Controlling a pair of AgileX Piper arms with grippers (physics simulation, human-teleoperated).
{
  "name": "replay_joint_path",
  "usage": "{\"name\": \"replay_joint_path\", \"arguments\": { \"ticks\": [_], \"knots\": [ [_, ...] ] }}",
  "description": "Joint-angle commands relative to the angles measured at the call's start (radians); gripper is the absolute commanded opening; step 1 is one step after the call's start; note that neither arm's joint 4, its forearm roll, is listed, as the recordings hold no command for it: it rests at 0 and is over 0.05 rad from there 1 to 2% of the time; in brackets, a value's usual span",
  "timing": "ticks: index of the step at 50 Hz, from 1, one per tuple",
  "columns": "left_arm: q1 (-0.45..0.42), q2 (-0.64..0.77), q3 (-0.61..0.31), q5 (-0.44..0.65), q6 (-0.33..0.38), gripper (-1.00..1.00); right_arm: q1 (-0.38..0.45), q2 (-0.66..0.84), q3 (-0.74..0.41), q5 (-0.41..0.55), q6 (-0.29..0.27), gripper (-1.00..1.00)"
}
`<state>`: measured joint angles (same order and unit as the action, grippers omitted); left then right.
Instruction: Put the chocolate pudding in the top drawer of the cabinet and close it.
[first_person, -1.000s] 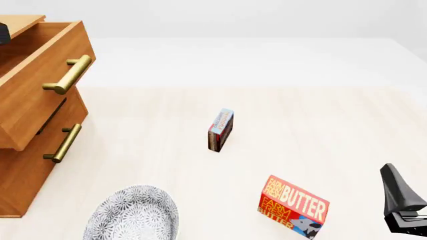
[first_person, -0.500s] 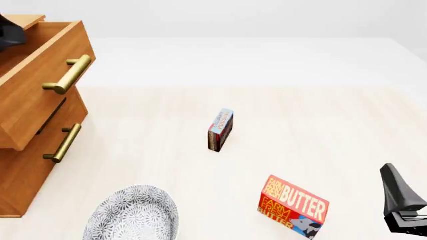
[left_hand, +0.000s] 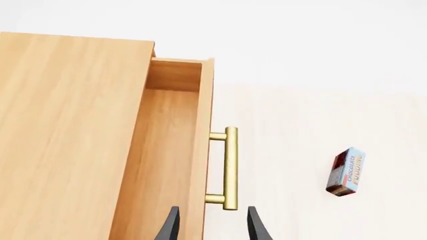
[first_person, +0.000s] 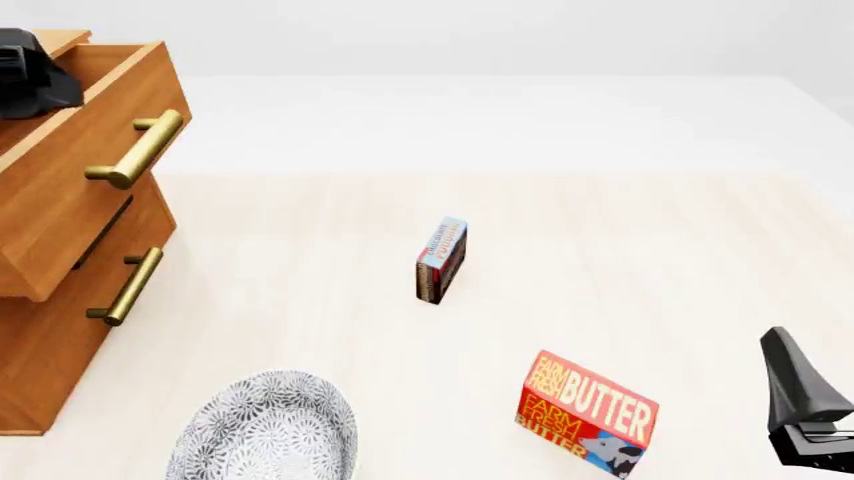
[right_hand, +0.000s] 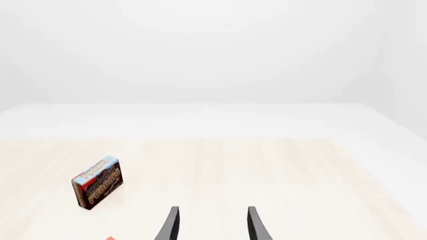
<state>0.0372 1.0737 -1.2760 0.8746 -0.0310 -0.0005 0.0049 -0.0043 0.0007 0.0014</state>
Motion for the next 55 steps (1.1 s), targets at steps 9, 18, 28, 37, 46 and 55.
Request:
{"name": "replay_joint_path", "arguments": {
  "ticks": [9, 18, 28, 37, 46, 55],
  "knots": [
    [0.016, 0.028, 0.041, -0.016, 0.004, 1.00, 0.000, 0.000, 0.000, 0.000, 0.000, 1.00],
    [0.020, 0.034, 0.056, -0.009, 0.012, 1.00, 0.000, 0.000, 0.000, 0.000, 0.000, 1.00],
    [0.023, 0.038, 0.066, -0.008, 0.013, 1.00, 0.000, 0.000, 0.000, 0.000, 0.000, 1.00],
    [0.013, 0.056, 0.094, -0.029, 0.005, 1.00, 0.000, 0.000, 0.000, 0.000, 0.000, 1.00],
    [0.011, 0.060, 0.106, -0.028, 0.004, 1.00, 0.000, 0.000, 0.000, 0.000, 0.000, 1.00],
    [0.018, 0.058, 0.117, -0.031, 0.008, 1.00, 0.000, 0.000, 0.000, 0.000, 0.000, 1.00]
  ]
}}
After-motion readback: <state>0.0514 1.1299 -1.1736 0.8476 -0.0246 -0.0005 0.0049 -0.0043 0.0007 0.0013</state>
